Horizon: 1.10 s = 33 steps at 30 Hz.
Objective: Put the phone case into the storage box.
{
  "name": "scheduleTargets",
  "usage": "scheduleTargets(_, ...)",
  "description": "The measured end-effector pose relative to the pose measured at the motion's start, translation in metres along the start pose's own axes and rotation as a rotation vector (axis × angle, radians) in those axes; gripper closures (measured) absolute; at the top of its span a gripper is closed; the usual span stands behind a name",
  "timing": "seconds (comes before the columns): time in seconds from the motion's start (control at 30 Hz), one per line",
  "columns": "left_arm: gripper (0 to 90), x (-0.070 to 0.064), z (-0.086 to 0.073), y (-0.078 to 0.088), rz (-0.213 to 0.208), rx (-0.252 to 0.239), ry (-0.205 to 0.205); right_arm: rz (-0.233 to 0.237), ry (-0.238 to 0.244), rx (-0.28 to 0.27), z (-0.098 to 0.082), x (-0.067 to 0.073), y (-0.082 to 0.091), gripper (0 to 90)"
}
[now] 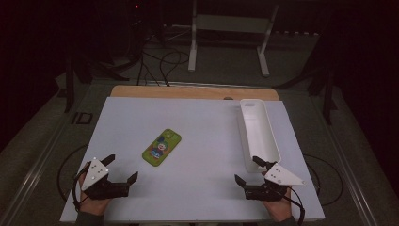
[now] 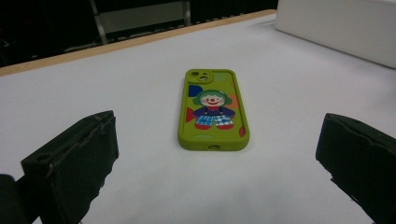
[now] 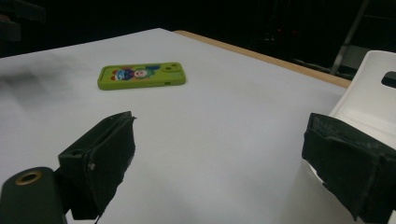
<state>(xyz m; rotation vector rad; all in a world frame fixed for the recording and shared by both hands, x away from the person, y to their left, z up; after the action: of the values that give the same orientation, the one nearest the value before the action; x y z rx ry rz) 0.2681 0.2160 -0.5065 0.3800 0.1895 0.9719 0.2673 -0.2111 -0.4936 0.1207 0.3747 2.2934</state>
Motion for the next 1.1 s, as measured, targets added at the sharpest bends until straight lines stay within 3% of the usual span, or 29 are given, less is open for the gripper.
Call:
scheduleTargets(0.83,0.0,0.000,0.005,0.000,0.015,0.015,0.004,-0.005,-0.004,-0.003,-0.001,0.000,-0.001,8.9)
scheduleTargets(1.1,0.0,0.000,0.010,0.001,0.029,0.041,-0.001,-0.013,-0.002,-0.005,0.000,0.000,-0.001,8.8)
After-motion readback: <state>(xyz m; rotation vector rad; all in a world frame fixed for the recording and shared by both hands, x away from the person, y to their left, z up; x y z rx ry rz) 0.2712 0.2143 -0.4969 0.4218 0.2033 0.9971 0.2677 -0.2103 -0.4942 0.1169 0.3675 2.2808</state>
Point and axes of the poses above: each handheld gripper's, and its own axes: y roughly backward along the jaws, z roughly out of its top, x roughly to its left, the point moved 6 cm from there along -y, roughly forward along the jaws
